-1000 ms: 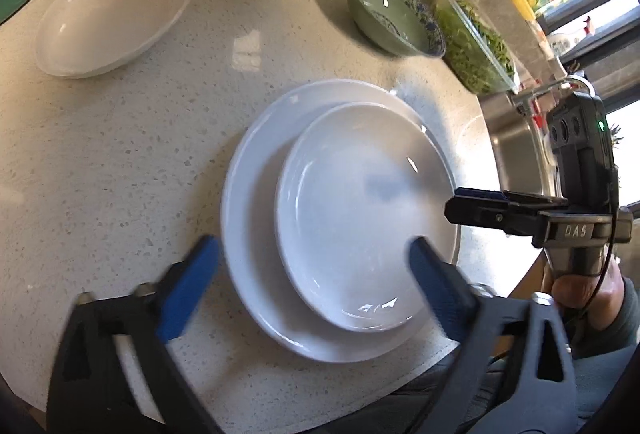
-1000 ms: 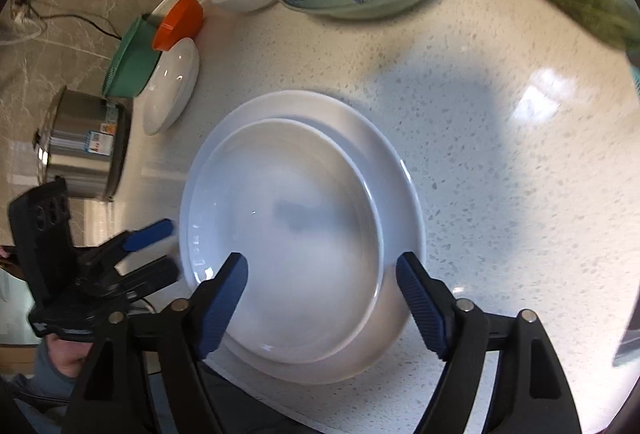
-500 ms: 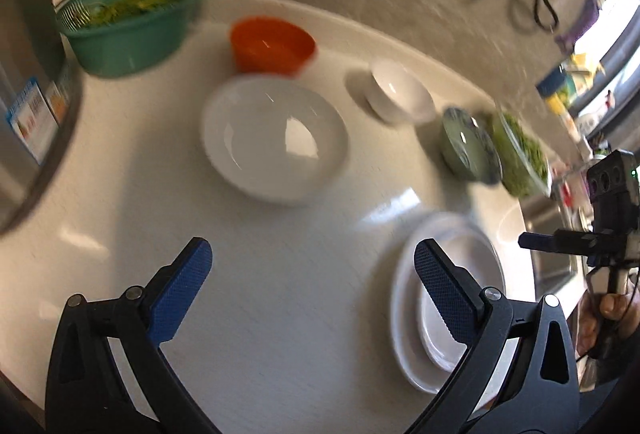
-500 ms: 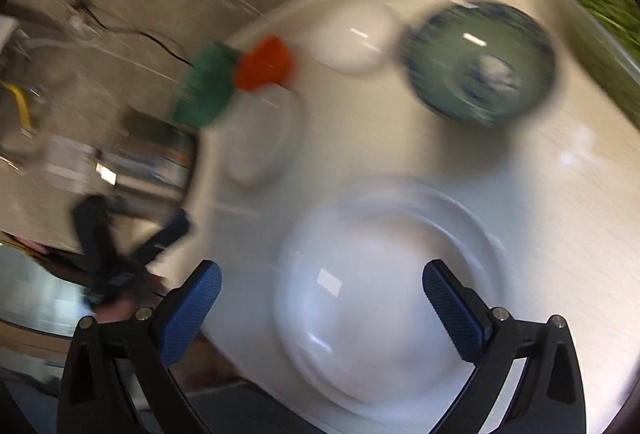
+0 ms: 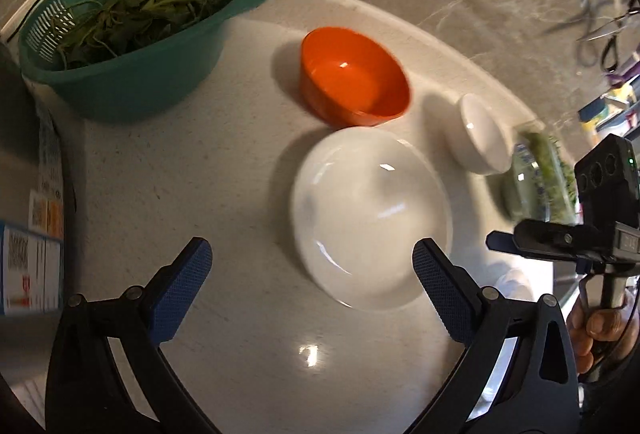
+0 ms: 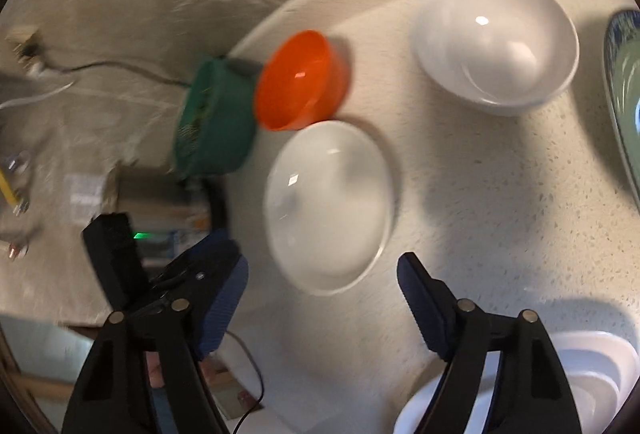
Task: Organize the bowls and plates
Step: 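Move both grippers to the rim of the white shallow plate by the orange bowl, then close the left gripper on the shallow plate rim while the right gripper clamps it too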
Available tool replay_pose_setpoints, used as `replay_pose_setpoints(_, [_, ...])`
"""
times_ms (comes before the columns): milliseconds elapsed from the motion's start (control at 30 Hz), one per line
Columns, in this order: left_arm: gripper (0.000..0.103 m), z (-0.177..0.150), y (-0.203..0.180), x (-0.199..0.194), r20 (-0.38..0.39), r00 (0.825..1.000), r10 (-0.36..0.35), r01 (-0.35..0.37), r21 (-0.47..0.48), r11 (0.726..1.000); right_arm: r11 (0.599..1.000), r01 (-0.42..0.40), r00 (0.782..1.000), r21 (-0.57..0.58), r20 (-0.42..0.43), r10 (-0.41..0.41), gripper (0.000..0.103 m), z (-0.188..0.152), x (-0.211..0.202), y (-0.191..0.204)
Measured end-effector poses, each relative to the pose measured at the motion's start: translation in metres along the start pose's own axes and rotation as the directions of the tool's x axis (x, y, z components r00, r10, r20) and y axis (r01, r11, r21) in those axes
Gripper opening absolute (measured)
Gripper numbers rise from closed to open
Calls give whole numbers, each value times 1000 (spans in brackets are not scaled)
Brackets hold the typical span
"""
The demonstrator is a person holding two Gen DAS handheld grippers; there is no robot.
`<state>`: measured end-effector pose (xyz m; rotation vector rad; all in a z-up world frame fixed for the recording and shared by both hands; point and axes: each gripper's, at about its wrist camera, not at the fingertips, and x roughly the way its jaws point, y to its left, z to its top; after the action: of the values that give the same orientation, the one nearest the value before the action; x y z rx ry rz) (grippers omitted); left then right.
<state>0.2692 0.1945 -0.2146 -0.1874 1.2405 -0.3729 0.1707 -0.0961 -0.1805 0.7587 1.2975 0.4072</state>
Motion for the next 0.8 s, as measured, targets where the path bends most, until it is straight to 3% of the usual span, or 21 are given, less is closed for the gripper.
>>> replay_pose_setpoints(100, [100, 10, 11, 13, -30, 1000, 1, -1, 8, 1000, 999, 38, 999, 32, 7, -38, 65, 5, 7, -11])
replay_pose_setpoints(167, [97, 13, 18, 22, -50, 999, 20, -19, 13, 1000, 997, 70, 997, 37, 14, -71, 64, 9, 12, -13])
replay_pose_setpoints(300, [67, 19, 20, 36, -77, 997, 29, -27, 25, 999, 993, 110, 994, 44, 1, -110, 64, 17, 22, -17])
replay_pose_setpoints(333, [63, 21, 21, 41, -90, 995, 31, -28, 33, 999, 993, 112, 994, 43, -9, -112, 64, 19, 25, -17])
replay_pose_setpoints(467, [56, 24, 19, 51, -115, 993, 13, -8, 49, 999, 991, 129, 991, 28, -30, -128, 62, 23, 36, -18])
replay_pose_setpoints(667, [56, 28, 14, 62, -141, 990, -23, 31, 55, 998, 989, 147, 988, 25, -55, -145, 43, 24, 45, -20])
replay_pose_setpoints(800, [37, 27, 12, 70, -152, 988, -17, 25, 53, 998, 989, 148, 988, 31, -59, -146, 39, 25, 47, -22])
